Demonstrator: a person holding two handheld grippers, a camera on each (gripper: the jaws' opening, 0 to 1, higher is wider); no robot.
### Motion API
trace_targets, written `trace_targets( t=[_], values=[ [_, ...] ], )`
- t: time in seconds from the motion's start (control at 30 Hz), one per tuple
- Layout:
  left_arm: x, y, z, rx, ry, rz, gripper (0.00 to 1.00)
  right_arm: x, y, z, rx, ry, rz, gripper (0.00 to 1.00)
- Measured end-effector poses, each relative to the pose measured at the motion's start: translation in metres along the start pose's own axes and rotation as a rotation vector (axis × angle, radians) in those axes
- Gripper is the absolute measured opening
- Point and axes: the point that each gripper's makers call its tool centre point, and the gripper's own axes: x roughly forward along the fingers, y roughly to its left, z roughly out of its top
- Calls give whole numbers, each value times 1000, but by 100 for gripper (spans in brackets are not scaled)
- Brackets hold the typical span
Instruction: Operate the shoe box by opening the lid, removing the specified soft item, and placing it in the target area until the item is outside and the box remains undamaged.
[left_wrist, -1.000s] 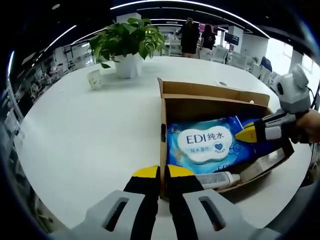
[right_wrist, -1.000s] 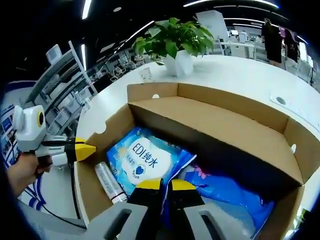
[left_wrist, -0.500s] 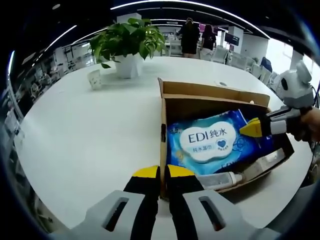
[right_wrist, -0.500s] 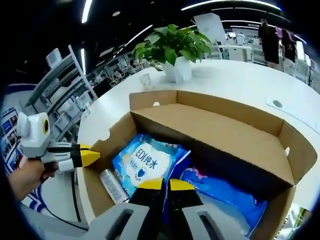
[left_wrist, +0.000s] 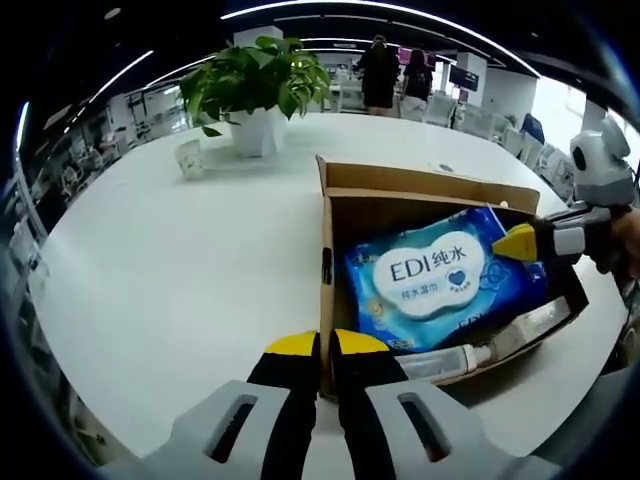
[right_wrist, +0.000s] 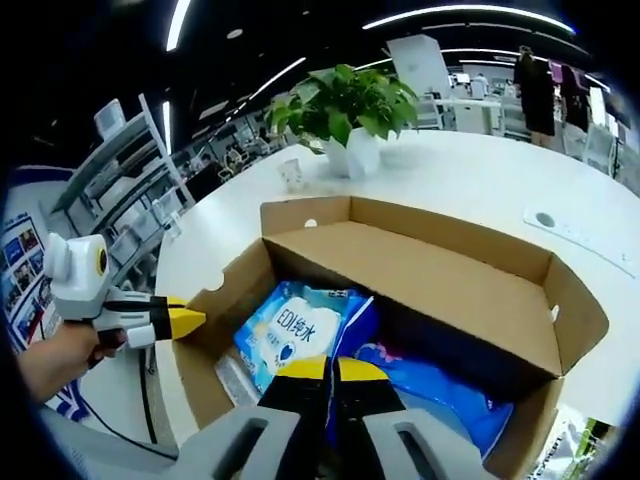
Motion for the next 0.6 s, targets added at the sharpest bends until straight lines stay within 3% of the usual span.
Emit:
trace_targets(
  t=[0.6],
  values=[
    [1,-2,0,35,27,-7,3,-25,-13,-1,6,-27,-24,0]
  ],
)
